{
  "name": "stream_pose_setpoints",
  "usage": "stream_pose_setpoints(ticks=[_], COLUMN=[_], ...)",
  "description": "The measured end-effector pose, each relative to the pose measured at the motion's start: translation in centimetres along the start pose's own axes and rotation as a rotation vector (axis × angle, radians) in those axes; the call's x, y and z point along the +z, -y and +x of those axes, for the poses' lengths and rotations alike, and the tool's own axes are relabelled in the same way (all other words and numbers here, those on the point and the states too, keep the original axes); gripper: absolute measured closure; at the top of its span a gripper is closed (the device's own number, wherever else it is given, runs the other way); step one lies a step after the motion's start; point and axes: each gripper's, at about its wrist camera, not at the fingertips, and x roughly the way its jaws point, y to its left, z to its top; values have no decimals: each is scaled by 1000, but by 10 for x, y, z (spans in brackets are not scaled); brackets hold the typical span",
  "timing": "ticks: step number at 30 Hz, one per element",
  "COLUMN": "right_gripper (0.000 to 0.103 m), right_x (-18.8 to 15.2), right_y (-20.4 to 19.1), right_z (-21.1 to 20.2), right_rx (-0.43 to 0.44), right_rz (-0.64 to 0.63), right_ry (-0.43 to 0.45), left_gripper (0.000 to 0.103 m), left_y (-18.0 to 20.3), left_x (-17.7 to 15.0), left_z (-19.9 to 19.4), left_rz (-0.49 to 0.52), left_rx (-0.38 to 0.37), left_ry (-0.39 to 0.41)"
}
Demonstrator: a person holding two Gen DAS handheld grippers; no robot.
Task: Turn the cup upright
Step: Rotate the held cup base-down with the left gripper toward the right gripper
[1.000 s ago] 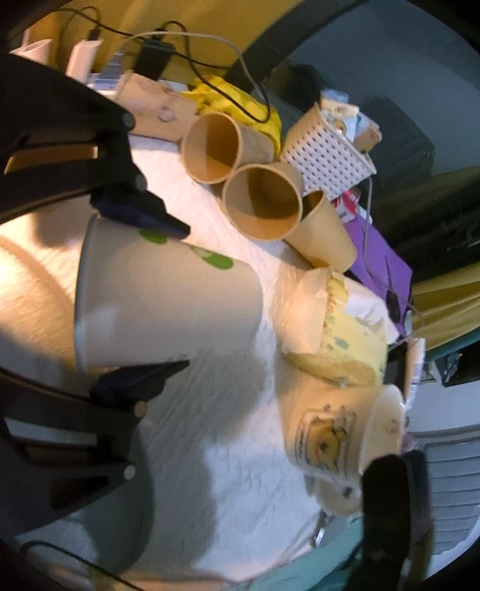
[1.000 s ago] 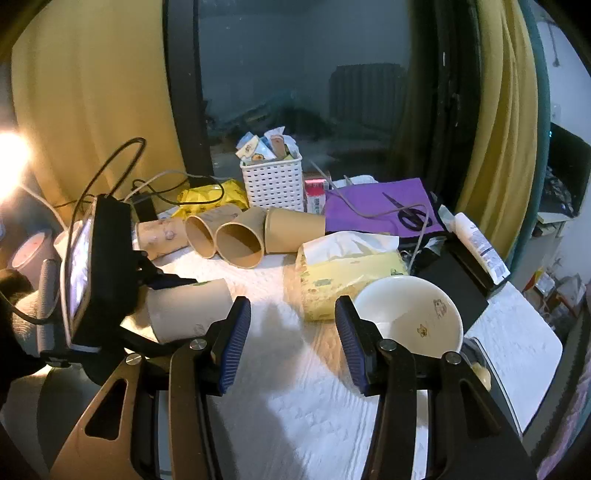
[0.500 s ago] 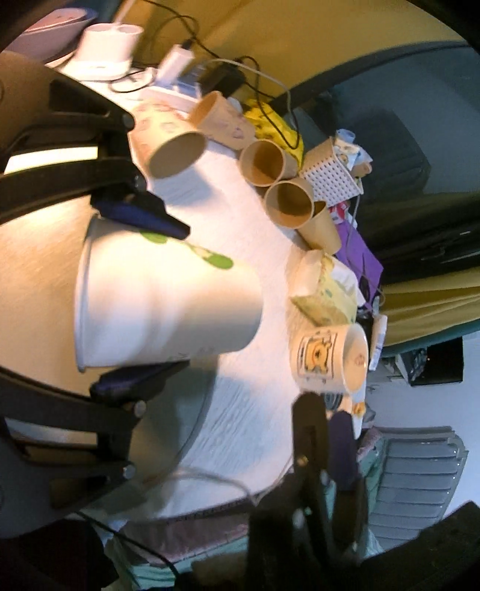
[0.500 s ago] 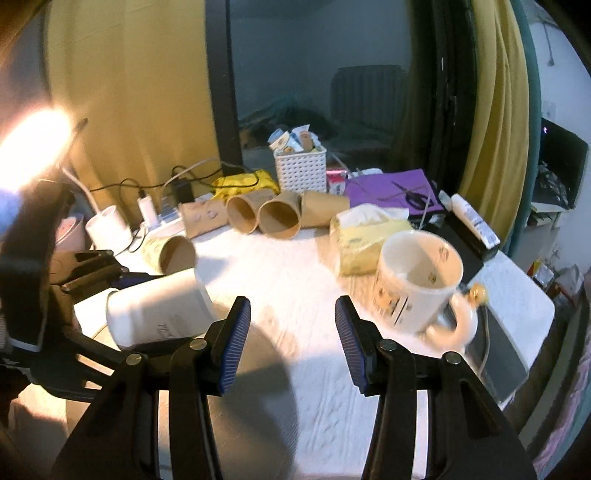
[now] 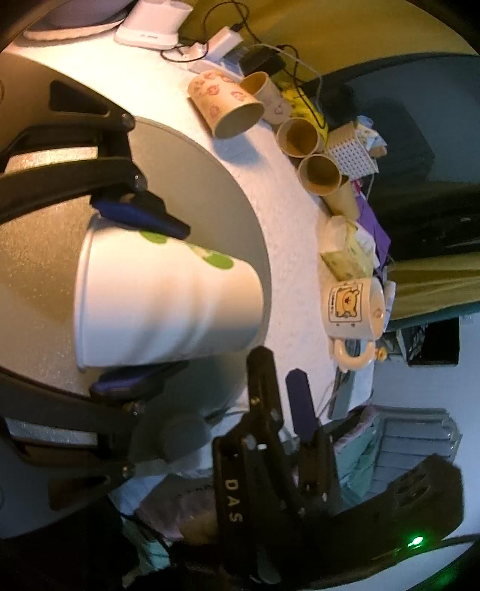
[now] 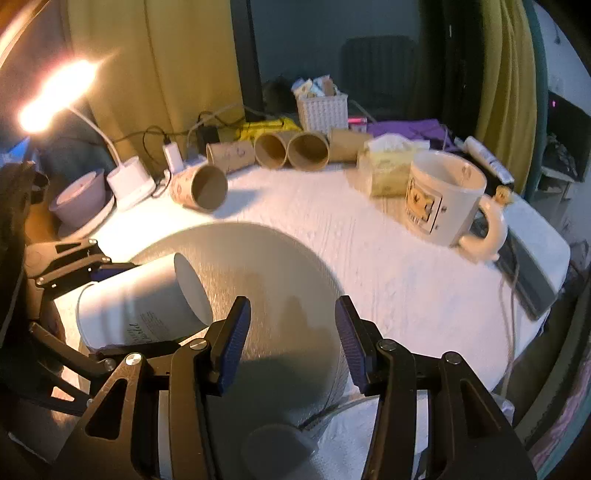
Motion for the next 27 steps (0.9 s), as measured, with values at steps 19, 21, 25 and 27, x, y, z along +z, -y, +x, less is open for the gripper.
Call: stream_pose_setpoints(ticks=[19,21,25,27], right_gripper=[53,53,53,53], right_x=[-8,-10,-12,-15], right_y=[-2,-7,-20,-27], right_z=[34,32,26,19], right_rx=[89,110,128,137], right_rz=[-42,-56,-94,-112], right_ry=[-73,-73,-74,-74], left_gripper=[18,18,18,18], left_y=[0,-3,-11,-16], left_x=[-14,-20,-33,-40], left_z=[7,2,-14,-22], left_rz=[-20,-50,-123,-164], left_rx=[-5,23,75,104], left_ry=[-92,-101,-101,-98])
